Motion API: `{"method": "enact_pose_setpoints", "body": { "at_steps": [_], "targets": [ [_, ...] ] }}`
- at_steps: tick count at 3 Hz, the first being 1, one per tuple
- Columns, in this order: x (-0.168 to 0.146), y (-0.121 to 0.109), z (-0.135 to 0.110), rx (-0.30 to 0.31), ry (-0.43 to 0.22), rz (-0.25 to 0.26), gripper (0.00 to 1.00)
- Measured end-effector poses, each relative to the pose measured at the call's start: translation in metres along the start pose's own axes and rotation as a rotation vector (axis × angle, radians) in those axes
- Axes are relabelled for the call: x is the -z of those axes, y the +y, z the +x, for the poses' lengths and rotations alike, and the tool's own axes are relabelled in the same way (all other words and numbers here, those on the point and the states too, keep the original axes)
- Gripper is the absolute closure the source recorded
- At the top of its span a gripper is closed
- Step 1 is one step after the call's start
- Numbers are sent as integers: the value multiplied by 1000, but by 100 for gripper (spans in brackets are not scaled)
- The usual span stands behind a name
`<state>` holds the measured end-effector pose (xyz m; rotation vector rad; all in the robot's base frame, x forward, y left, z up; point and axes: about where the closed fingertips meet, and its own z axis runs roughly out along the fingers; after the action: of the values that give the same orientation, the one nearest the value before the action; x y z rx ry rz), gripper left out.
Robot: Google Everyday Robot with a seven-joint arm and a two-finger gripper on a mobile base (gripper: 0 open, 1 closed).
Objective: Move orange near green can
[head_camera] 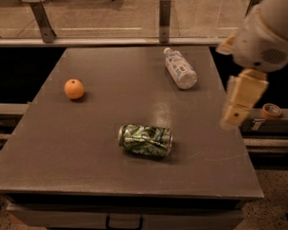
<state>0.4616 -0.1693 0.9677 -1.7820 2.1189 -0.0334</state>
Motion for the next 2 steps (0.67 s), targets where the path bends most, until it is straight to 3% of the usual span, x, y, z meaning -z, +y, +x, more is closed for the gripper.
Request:
{"method": "enact_pose_setpoints", "body": {
  "at_steps": [1,2],
  "targets": [
    [-36,-12,-91,114,-142,-15,0],
    [-57,4,-197,212,-304,-52,0]
  ]
}}
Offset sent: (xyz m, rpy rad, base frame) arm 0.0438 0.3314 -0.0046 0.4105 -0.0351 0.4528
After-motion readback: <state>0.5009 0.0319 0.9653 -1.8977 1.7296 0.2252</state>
